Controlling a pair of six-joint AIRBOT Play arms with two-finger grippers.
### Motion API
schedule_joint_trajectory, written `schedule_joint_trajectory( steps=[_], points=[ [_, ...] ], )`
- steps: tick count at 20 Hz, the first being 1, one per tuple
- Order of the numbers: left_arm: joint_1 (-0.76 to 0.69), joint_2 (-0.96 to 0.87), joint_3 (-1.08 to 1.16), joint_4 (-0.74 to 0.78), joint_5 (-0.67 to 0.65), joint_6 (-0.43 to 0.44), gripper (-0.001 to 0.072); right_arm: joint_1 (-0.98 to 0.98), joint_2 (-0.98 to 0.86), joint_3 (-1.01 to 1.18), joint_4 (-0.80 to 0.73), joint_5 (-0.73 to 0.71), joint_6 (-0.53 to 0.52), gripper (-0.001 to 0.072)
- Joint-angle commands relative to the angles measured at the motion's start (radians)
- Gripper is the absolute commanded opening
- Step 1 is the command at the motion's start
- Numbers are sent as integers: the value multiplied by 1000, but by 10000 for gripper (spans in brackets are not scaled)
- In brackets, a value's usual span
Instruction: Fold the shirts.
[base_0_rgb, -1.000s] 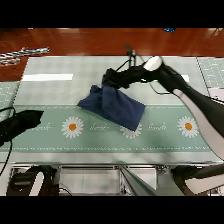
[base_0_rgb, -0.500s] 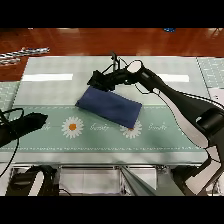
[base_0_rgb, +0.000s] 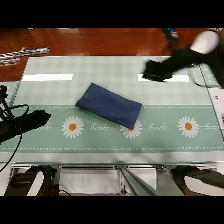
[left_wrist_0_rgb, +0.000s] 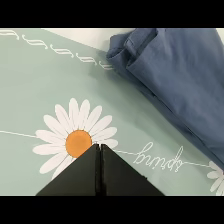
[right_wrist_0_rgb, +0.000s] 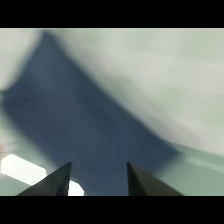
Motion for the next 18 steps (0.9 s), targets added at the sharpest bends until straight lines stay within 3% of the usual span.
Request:
schedule_joint_trajectory(
  steps=[1,4,7,13,18],
  points=[
    [0,-5,0,-3,5,2,17,-114,316,-328,-355,-102,168,406],
    [0,-5,0,-4,5,1,17,-186,465,-614,-237,-245,212,407],
    [0,-10,0,-6,5,1,17,-198,454,-786,-12,-341,148,408],
    [0,-10,0,-10,3,1,17,-189,218,-842,451,-401,-137,407],
    [0,-10,0,-10,2,0,17,-63,31,-840,687,-460,-282,407]
  ],
)
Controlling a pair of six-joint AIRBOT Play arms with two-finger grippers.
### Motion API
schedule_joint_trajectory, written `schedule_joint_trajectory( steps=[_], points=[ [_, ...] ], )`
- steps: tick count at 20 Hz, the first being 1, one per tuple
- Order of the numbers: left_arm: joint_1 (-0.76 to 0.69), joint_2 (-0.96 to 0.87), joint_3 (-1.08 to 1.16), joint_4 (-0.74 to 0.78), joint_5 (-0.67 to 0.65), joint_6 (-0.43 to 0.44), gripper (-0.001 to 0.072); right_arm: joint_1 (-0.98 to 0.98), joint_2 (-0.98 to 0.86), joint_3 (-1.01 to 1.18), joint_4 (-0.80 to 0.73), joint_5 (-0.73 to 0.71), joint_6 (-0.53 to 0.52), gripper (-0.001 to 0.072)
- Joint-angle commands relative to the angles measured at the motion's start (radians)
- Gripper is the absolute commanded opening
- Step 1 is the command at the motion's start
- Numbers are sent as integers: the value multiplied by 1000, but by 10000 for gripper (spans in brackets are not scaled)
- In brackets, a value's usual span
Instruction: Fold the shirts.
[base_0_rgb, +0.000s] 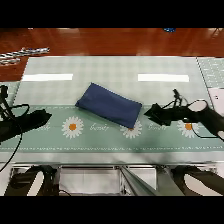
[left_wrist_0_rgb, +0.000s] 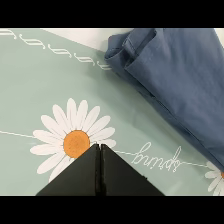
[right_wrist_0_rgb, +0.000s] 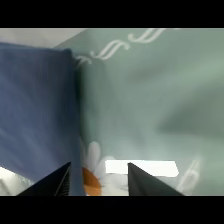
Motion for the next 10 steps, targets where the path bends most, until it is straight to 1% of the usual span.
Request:
schedule_joint_trajectory(
  steps=[1,4,8,9,10],
  points=[
    [0,0,0,-1,0,0,17,69,-117,-7,230,-50,-142,407],
    [0,0,0,-3,0,0,17,87,-172,8,346,-49,-224,407],
    [0,0,0,-4,0,-1,17,162,-250,116,348,-38,-225,402],
    [0,0,0,-4,0,0,17,187,-275,157,348,-38,-224,368],
    [0,0,0,-4,0,0,17,211,-299,196,348,-33,-224,261]
  ],
)
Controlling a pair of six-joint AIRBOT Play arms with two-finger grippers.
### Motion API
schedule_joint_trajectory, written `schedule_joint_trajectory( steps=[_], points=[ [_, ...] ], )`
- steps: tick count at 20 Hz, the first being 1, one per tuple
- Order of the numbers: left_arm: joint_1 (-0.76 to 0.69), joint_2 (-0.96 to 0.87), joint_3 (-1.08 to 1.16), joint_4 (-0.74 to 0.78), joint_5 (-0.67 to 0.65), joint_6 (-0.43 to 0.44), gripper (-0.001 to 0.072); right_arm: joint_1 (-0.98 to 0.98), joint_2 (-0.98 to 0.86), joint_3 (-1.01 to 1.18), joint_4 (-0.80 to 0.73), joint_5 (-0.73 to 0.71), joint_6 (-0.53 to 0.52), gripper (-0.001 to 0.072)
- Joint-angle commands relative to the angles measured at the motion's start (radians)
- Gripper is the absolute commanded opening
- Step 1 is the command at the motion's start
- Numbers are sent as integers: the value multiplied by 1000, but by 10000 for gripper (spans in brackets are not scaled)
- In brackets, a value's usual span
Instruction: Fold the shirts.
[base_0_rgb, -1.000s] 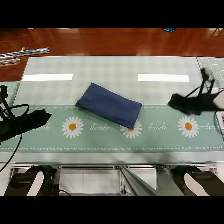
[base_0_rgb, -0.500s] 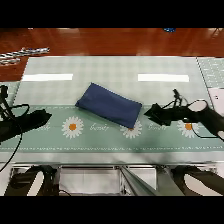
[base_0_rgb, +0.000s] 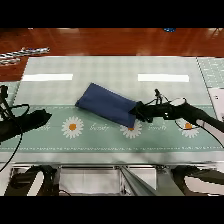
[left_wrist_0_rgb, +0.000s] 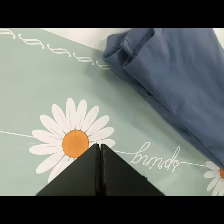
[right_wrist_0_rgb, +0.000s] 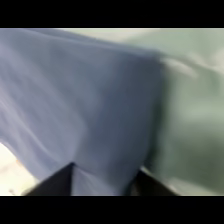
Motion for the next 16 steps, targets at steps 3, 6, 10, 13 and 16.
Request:
schedule_joint_trajectory(
  steps=[3,6,10,13,16],
  points=[
    [0,0,0,0,0,0,17,118,-104,222,19,55,-55,24],
    [0,0,-1,0,0,0,17,157,-104,460,-164,90,64,24],
    [0,0,-1,-5,1,0,17,141,-104,862,-478,233,276,24],
    [0,0,0,-21,1,0,17,76,-104,1101,-615,360,349,24],
    [0,0,0,-21,1,0,17,-26,-103,1247,-632,494,366,24]
  ],
)
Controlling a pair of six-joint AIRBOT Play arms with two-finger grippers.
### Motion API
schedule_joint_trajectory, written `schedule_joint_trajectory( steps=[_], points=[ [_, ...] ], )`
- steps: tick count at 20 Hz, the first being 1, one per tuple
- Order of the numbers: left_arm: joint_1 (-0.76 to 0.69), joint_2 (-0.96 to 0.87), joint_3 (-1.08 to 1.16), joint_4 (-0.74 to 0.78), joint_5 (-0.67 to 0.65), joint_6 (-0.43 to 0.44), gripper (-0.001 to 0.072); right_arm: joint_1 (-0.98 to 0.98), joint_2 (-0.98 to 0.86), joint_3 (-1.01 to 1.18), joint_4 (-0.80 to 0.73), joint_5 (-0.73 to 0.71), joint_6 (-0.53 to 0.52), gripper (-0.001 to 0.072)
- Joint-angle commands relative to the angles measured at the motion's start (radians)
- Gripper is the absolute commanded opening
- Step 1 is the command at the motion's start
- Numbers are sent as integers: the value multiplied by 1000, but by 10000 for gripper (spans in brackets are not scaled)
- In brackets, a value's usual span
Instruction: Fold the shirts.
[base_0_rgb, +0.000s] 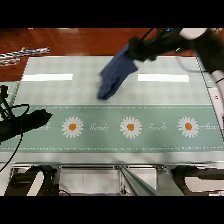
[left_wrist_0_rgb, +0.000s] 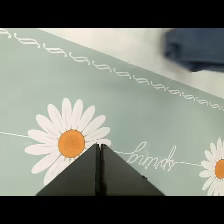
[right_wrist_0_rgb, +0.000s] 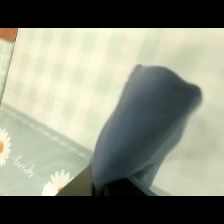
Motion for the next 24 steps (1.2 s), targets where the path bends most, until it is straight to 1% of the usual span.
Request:
schedule_joint_trajectory(
  steps=[1,3,6,9,13,14,17,21,24],
  points=[
    [0,0,0,-5,1,0,17,-117,0,199,-87,196,61,24],
    [0,0,0,-5,5,0,17,-211,7,244,-88,285,68,24],
    [1,0,0,-5,11,0,17,-380,58,247,-86,354,79,24],
    [1,0,0,-11,18,0,17,-558,104,246,-83,455,89,24],
    [0,0,0,-72,87,0,18,-754,158,219,-89,589,89,24],
    [0,0,0,-88,116,0,17,-792,178,199,-114,620,89,24],
    [1,0,0,-98,176,0,17,-872,251,107,-267,701,68,24],
    [0,0,0,-98,216,13,17,-996,423,-158,-433,701,71,24],
    [0,0,0,-98,229,39,17,-1106,546,-375,-636,701,58,24]
  ],
)
